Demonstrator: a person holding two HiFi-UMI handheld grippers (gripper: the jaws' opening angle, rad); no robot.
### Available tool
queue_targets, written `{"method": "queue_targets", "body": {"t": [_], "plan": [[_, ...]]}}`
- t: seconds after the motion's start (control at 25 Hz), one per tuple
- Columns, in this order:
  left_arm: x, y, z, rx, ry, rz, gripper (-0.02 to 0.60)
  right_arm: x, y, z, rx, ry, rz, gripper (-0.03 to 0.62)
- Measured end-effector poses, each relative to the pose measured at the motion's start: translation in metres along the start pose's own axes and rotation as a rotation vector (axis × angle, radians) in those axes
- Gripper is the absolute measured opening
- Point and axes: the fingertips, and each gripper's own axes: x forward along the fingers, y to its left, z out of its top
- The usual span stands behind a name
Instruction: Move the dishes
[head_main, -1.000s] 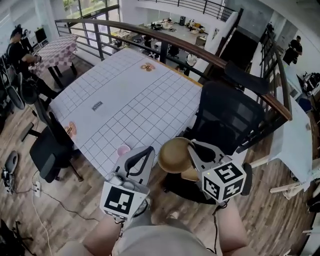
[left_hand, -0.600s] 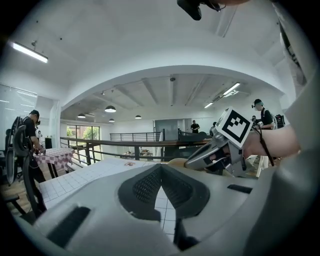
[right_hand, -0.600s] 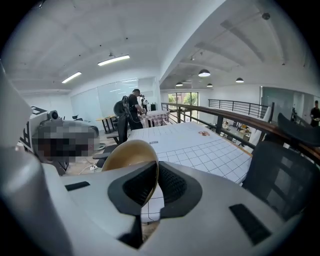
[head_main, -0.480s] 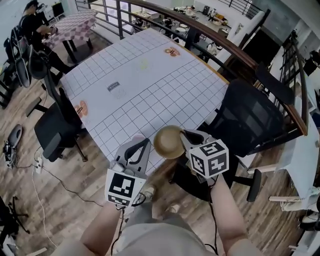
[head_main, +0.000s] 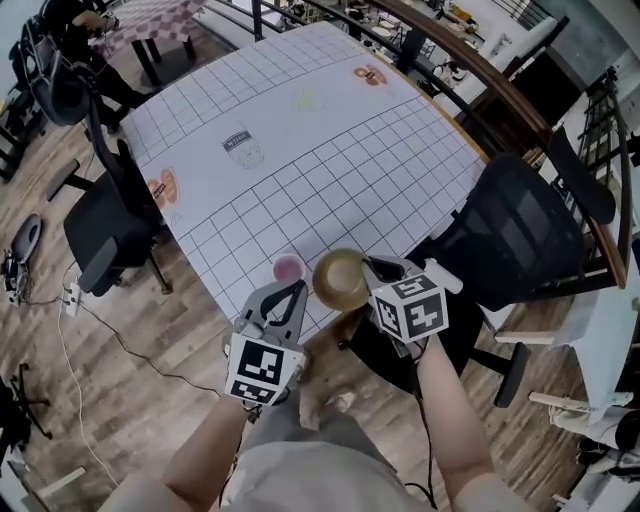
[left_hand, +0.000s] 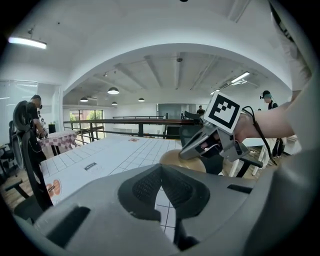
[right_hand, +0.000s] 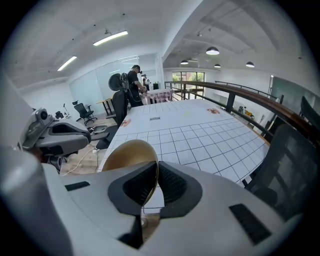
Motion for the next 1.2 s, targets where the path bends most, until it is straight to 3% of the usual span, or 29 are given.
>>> {"method": "queue_targets", "body": {"t": [0.68, 0.88, 1.04, 1.2], "plan": [[0.025, 0.013, -0.070, -0.114, 0.112, -0.018, 0.014, 0.097, -0.007, -0.080, 0.096, 0.206, 0.026, 0.029], [0.028, 0.013, -0.084, -0.136, 0.133, -0.021, 0.014, 0.108, -0.002, -0.092, 0.193, 0.212, 0.076, 0.031], [0.027, 0.014, -0.089, -0.144, 0.145, -0.019, 0.014, 0.113, -0.006, -0.096, 0.153, 0.224, 0.031, 0.032], [0.027, 0.014, -0.087, -0.132, 0.144, -0.020, 0.014, 0.113, -0.006, -0.098, 0.150, 0.211, 0.038, 0.032]]}}
